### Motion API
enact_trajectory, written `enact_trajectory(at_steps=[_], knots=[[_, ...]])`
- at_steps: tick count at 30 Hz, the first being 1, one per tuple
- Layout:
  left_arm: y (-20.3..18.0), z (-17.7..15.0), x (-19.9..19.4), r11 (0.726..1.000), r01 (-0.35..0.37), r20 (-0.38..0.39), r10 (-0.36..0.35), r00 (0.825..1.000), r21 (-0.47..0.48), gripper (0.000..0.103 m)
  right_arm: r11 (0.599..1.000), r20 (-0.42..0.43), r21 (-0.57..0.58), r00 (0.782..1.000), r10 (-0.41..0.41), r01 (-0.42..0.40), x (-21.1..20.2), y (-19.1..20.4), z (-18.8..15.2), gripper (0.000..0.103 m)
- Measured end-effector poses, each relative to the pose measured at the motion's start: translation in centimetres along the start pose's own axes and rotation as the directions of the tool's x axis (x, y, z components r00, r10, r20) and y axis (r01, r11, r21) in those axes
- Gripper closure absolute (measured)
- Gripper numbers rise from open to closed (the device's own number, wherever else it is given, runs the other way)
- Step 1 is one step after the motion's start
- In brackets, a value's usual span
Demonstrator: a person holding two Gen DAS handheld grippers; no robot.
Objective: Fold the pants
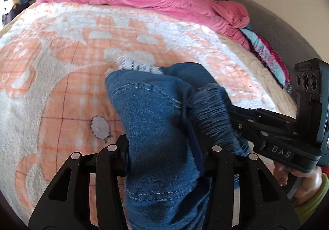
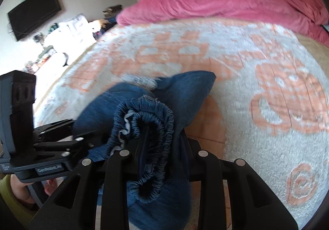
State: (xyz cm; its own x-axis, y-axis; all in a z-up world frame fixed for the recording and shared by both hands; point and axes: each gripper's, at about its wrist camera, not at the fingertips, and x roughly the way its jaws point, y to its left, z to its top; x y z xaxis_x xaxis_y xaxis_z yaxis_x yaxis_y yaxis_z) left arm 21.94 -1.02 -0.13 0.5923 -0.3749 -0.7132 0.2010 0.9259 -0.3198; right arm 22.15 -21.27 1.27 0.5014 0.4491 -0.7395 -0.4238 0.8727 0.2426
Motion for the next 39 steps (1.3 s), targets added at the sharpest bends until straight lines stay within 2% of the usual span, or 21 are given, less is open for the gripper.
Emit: enact_trajectory(at_steps=[2,6,9,11,15,32,34,36,39], knots=[[0.8,-0.1,0.5,1.0,-0.015,-0.017,0.015,1.0,-0.021,0.063,0.999,-0.034,0.011,0.999,-0.034,0.034,0.9,-0.5,-0.3,0.074],[1.8,-0.5,1.1,0.998,-0.026,-0.032,0.025,0.999,-0.052,0.052,0.998,-0.067,0.039,0.997,-0.047,0.049,1.7,-1.4,-0.9,0.073],[1.9,-0.8,1.3,0.998,-0.028,-0.037,0.026,0.999,-0.058,0.049,0.996,-0.077,0.023,0.993,-0.086,0.088,2.0,-1.4,-1.1,0.065],[2.0,-0.9,1.3,0.998,-0.034,-0.038,0.032,0.999,-0.056,0.047,0.996,-0.082,0.032,0.993,-0.086,0.089,2.2,-1.6,-1.1,0.064],[2.1,-0.9,1.6,0.998,-0.033,-0.045,0.031,0.999,-0.06,0.045,0.993,-0.085,0.038,0.991,-0.108,0.111,2.5,-2.1,-1.3,0.053],[1.9,-1.1,1.8,0.998,-0.027,-0.05,0.024,0.998,-0.054,0.035,0.991,-0.078,0.094,0.993,-0.091,0.098,2.5,-2.8,-1.5,0.041],[1.9,-1.1,1.6,0.997,-0.014,-0.05,0.011,0.999,-0.07,0.029,0.99,-0.073,0.098,0.993,-0.094,0.101,2.2,-2.8,-1.4,0.035],[1.9,-1.0,1.2,0.997,0.0,-0.048,-0.004,0.999,-0.08,0.023,0.99,-0.066,0.103,0.994,-0.089,0.095,1.8,-2.9,-1.4,0.035],[1.7,-0.9,0.4,0.997,0.009,-0.031,-0.011,0.999,-0.074,0.022,0.989,-0.051,0.105,0.994,-0.096,0.101,1.1,-2.9,-1.3,0.025]])
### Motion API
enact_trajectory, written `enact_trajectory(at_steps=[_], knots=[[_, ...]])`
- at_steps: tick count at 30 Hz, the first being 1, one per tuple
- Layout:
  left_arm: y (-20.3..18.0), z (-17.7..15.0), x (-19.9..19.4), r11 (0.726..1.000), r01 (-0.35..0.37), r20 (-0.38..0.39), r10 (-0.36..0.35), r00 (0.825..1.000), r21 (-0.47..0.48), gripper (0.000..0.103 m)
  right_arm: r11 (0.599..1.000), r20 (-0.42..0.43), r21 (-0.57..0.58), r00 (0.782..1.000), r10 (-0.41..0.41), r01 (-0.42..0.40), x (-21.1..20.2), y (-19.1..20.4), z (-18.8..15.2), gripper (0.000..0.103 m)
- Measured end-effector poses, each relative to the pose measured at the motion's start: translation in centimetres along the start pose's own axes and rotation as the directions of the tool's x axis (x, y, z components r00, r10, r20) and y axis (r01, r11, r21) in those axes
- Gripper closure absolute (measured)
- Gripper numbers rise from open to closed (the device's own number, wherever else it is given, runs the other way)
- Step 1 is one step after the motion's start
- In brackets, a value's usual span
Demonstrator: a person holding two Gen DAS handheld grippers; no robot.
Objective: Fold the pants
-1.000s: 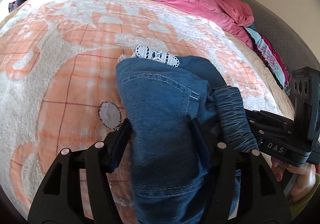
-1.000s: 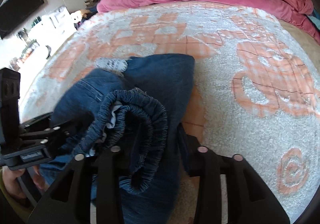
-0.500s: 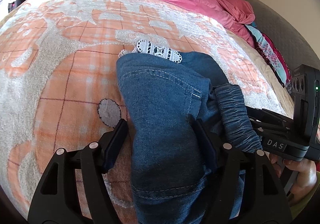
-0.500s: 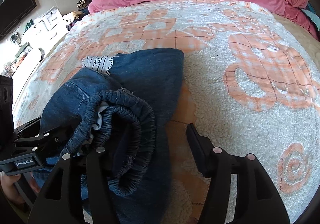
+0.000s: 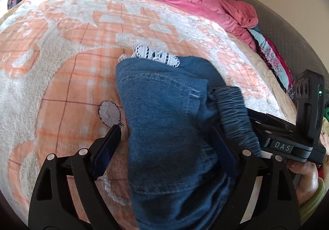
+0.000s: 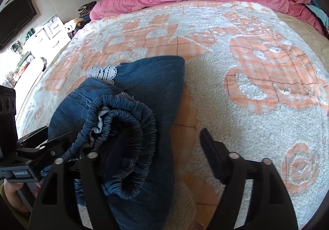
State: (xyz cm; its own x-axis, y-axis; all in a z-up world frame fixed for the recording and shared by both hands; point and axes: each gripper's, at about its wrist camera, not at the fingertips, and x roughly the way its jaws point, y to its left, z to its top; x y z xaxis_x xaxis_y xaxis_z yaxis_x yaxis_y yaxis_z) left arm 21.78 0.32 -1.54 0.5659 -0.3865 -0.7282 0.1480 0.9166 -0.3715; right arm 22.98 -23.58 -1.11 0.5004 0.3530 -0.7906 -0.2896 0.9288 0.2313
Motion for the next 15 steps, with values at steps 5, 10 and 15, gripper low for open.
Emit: enact_trajectory(at_steps=[5,10,15], knots=[[0.1,0.2,-1.2,1.0,0.01,0.03,-0.009,1.0,-0.009,0.018,1.0,0.038,0.014,0.999,0.018,-0.019,-1.3,-0.2,0.4,0.024],[0.2,0.4,-2.1,1.0,-0.013,0.04,0.013,0.999,-0.005,0.011,0.999,0.085,0.024,0.996,0.024,-0.026,-2.6,-0.5,0.6,0.024],[0.2,0.4,-3.2,0.999,-0.035,0.065,0.035,0.997,0.0,0.01,0.999,0.139,0.023,0.989,0.039,-0.043,-4.1,-0.7,0.7,0.022]])
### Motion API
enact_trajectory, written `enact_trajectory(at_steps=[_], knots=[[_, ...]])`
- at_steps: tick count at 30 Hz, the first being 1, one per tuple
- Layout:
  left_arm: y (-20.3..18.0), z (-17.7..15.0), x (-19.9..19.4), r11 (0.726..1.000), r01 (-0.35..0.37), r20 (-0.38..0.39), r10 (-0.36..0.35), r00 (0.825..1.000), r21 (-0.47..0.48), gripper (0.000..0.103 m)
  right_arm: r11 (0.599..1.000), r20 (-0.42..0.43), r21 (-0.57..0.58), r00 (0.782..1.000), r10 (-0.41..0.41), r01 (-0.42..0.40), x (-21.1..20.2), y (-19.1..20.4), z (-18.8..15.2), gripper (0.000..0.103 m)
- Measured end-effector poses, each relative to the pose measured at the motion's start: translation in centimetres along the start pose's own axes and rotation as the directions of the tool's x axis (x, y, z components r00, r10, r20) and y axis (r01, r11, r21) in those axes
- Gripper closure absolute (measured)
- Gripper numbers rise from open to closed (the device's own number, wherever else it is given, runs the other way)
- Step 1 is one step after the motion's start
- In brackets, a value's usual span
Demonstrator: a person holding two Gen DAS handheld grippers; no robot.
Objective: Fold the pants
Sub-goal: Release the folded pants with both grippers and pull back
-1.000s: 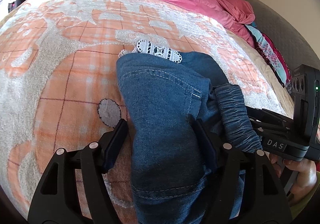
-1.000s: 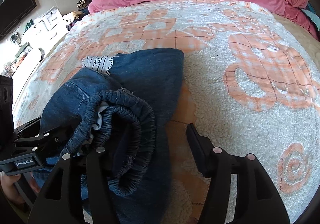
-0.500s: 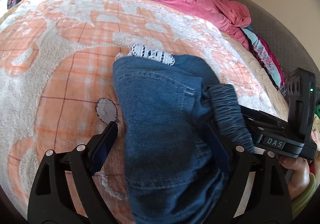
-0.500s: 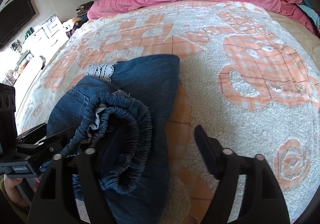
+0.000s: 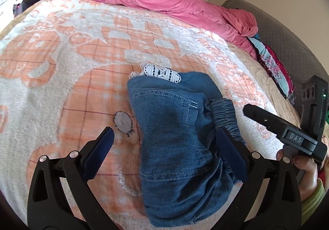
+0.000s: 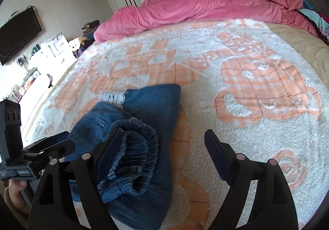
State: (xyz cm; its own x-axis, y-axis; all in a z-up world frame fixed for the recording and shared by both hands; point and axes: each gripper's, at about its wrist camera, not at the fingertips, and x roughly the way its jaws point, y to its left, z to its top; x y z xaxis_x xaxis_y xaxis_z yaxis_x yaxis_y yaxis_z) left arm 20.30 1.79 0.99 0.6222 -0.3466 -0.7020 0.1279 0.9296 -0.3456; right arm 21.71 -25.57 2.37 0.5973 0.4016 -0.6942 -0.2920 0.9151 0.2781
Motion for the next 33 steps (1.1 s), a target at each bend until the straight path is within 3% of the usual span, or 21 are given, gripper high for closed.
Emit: enact_trajectory(at_steps=[2,3,7,16,33], knots=[[0.0,-0.1,-0.5,1.0,-0.01,0.009,0.01,1.0,0.001,0.01,1.0,0.031,-0.006,1.0,-0.007,0.007,-0.8,0.1,0.0,0.006],[-0.1,-0.1,-0.7,1.0,-0.017,0.012,0.017,1.0,0.003,0.01,1.0,0.051,-0.004,0.999,-0.01,0.01,-1.3,0.1,-0.1,0.005],[-0.5,-0.6,-1.9,0.998,-0.062,0.042,0.061,0.997,0.027,0.01,1.0,0.124,-0.009,0.992,-0.005,0.006,-3.5,0.3,-0.3,0.005],[-2.5,-2.2,-5.6,0.991,-0.12,0.127,0.113,0.985,0.049,0.009,0.991,0.258,-0.096,0.964,-0.068,0.095,-8.8,1.9,-1.9,0.004],[-3.2,-8.7,-9.3,0.986,-0.161,0.142,0.154,0.978,0.036,0.009,0.982,0.221,-0.171,0.975,-0.035,0.074,-11.9,5.6,-9.3,0.004]])
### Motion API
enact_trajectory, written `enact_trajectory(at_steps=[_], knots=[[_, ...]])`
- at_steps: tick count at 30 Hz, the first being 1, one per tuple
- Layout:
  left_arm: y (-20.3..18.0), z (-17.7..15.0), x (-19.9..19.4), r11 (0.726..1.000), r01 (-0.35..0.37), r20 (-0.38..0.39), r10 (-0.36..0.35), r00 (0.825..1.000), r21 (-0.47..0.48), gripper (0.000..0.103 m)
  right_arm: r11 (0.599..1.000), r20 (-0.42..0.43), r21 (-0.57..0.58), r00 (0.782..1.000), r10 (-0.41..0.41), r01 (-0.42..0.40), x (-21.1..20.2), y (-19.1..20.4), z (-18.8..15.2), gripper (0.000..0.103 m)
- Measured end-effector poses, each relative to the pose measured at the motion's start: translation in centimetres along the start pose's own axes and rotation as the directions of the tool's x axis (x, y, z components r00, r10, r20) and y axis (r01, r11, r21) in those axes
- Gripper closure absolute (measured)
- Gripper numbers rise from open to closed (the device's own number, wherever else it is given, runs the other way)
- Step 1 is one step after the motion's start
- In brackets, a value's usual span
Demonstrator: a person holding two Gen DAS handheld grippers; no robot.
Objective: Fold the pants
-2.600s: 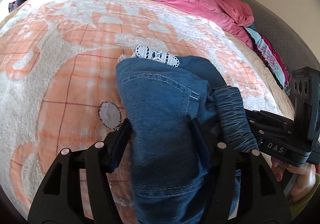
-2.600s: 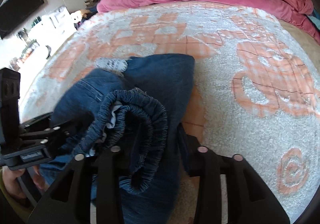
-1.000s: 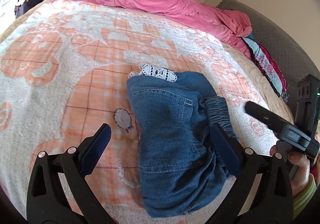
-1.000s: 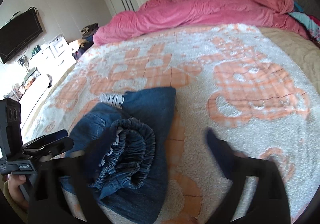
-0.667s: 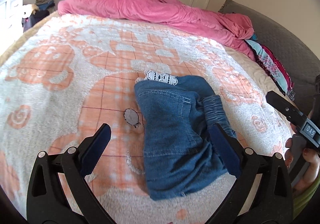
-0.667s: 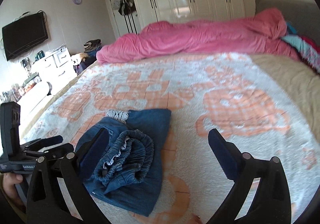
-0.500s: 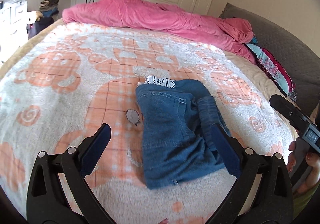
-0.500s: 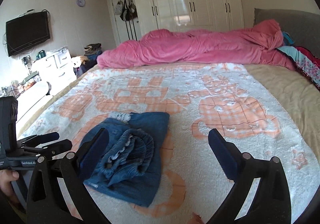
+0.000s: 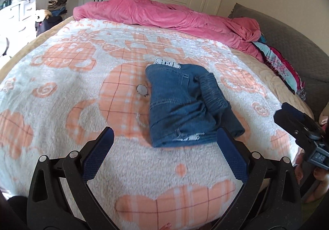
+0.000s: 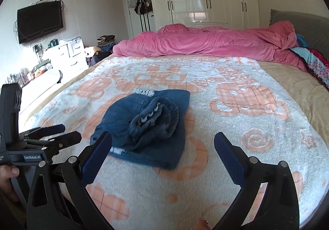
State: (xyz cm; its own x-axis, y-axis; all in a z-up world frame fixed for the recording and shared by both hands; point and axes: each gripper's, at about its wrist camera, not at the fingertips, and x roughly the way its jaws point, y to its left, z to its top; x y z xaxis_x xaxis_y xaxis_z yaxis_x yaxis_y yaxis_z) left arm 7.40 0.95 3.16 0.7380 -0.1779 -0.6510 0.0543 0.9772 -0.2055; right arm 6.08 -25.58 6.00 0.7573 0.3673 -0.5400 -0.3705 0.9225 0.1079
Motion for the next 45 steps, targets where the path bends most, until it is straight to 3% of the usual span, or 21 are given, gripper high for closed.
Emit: enact_trajectory(at_steps=[17,27,45], knots=[[-0.3,-4.1,-0.5,1.0,-0.001,-0.064,0.001,0.998,0.003,0.009,1.0,-0.106,0.003,0.994,-0.027,0.028,-1.2,0.7,-4.9,0.004],[0.4,-4.8,1.2,1.0,-0.015,-0.108,0.014,0.994,-0.007,0.009,0.999,-0.147,-0.006,0.989,-0.036,0.035,0.3,0.2,-5.5,0.004],[0.4,-4.6,1.3,1.0,-0.019,-0.097,0.018,0.995,-0.008,0.009,1.0,-0.166,0.007,0.986,-0.019,0.02,0.9,-0.2,-5.7,0.004]])
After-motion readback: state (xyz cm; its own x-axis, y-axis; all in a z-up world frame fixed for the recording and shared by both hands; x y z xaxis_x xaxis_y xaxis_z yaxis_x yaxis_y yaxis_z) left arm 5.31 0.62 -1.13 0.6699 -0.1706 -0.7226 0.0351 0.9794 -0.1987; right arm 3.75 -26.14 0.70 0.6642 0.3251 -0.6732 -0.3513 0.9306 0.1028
